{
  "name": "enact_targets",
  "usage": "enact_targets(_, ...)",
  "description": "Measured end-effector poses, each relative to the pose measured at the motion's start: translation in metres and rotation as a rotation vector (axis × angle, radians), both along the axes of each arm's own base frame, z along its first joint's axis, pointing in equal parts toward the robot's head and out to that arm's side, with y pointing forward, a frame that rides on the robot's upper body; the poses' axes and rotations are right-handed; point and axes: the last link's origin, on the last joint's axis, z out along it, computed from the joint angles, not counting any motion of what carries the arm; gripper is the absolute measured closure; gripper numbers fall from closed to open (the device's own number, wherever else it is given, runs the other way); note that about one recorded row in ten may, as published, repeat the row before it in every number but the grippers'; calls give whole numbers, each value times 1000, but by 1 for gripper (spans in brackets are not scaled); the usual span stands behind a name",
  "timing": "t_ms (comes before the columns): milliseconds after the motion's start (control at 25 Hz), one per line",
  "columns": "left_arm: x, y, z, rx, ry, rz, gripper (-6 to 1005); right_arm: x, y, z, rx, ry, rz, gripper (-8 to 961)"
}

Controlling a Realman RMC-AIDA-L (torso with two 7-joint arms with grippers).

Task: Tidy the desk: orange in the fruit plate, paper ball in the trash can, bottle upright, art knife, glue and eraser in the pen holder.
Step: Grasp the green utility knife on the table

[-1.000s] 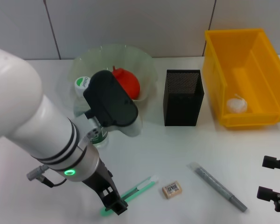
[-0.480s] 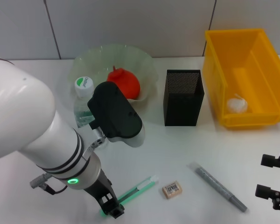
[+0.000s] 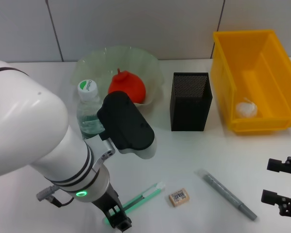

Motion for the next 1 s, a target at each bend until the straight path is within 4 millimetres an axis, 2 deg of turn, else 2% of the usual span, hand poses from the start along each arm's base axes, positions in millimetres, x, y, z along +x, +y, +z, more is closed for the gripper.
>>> enact_targets(240,-2,0,-3,-5,9,2,346,-1,2,-2,-4,2,1,142)
enact_targets(440,-3,1,-3,-3,12,0,480,-1,3,-1,-2,1,1,142)
enact_targets(1000,-3,1,-6,-13,26,-11,513,-1,4,0,0,0,3,142)
